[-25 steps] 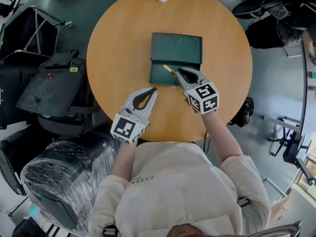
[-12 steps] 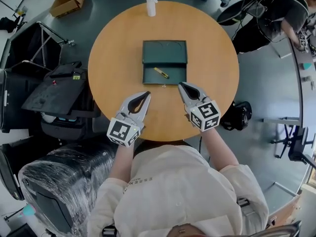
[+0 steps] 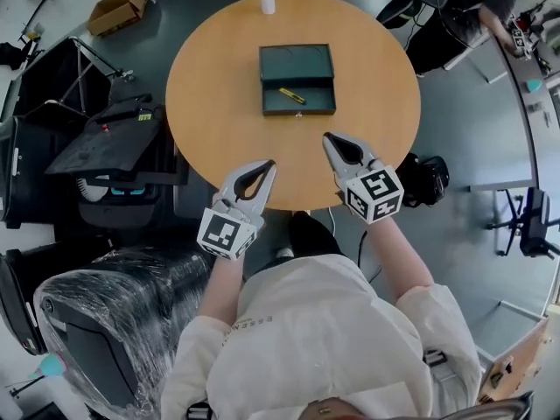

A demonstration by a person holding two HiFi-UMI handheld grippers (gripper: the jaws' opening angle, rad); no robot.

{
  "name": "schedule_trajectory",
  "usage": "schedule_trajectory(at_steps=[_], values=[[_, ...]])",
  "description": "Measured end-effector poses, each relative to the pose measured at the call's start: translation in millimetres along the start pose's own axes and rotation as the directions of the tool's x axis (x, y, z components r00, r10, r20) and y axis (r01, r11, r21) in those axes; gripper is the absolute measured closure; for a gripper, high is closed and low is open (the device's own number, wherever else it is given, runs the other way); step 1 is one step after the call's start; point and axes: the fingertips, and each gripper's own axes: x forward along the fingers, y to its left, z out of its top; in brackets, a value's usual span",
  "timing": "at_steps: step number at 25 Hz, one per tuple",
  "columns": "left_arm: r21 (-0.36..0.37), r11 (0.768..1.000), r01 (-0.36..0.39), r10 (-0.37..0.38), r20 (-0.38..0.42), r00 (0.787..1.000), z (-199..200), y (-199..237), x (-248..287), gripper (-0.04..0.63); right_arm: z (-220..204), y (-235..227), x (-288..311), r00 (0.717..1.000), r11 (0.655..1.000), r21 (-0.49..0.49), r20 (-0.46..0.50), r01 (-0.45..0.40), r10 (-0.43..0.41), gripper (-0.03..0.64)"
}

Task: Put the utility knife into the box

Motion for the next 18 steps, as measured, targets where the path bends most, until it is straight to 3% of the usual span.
schedule_trajectory(at_steps=[4, 11, 18], values=[[0.033, 0.999, 0.033, -0.033, -0.006, 0.999, 0, -34, -43, 0.578, -13, 38, -32, 1.000, 1.000, 0.006, 0.008, 0.029, -0.029, 0.624], [0.008, 1.000, 0.018, -0.019, 0.034, 0.999, -4, -66, -101, 0.578, -30, 102, -82, 0.999, 0.999, -0.019, 0.011, 0.044, -0.044, 0.624], [0.007, 1.000, 0.008, -0.008, 0.050, 0.999, -6, -93, -127, 0.578, -47, 126, -119, 0.997, 0.997, -0.018, -0.005, 0.075, -0.075, 0.624]])
